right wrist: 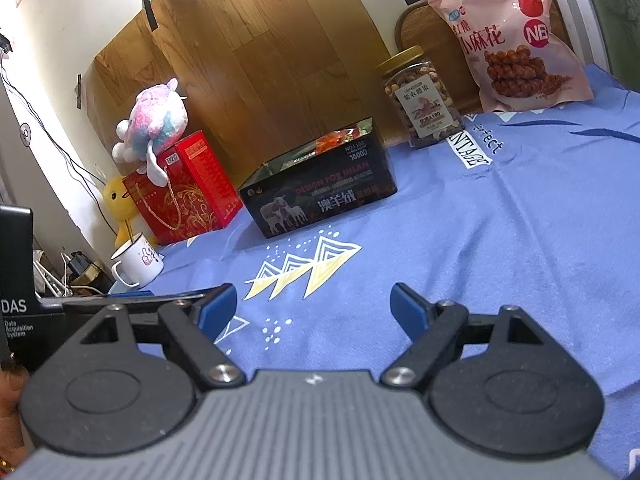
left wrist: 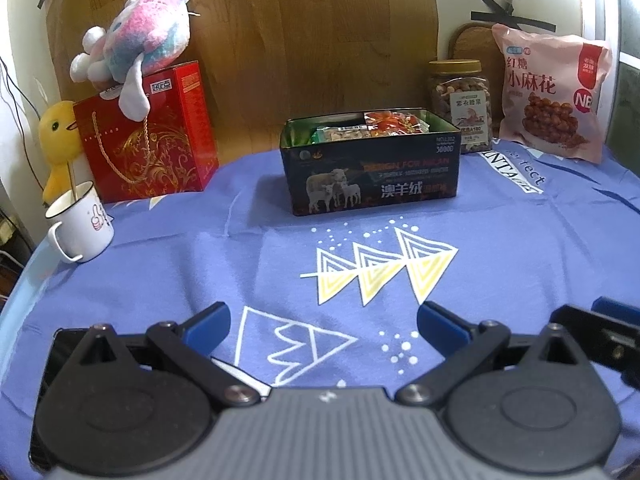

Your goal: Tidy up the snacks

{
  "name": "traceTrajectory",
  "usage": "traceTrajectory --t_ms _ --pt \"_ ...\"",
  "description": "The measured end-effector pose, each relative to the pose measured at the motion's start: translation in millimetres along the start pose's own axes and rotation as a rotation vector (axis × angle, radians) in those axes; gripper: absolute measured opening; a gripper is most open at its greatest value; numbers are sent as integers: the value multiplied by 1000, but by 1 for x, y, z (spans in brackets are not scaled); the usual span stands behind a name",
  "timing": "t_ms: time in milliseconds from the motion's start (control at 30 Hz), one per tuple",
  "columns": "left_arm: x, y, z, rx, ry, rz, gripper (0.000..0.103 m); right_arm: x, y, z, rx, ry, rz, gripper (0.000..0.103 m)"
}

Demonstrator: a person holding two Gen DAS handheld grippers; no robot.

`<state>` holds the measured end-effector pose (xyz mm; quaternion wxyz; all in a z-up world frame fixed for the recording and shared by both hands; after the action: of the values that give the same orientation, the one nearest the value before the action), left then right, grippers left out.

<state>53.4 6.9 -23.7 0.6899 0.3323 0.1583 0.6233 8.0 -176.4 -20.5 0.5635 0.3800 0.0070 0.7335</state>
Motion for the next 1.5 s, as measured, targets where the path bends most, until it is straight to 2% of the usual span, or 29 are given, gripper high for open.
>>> traceTrajectory --t_ms 233,500,1500 --pt "5 -3 -3 -1 -21 62 103 -1 -1 -1 -5 -10 -3 86" --pt "9 -4 -3 -4 -41 97 103 0 -3 -1 1 -11 1 86" --pt "14 -7 -4 -10 -57 121 103 1 -6 -1 -3 -10 -2 86"
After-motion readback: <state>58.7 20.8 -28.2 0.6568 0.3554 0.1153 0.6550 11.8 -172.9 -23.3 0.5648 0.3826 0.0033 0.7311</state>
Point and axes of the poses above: each gripper's, at about its wrist camera, not at the fingertips, and y roughly against the way its jaws point, x to its left, z to its top, the point moved 6 cm from there along -y, roughly the way its jaws point, and after that the axes turned 8 degrees about -y, right-handed, at the moved point
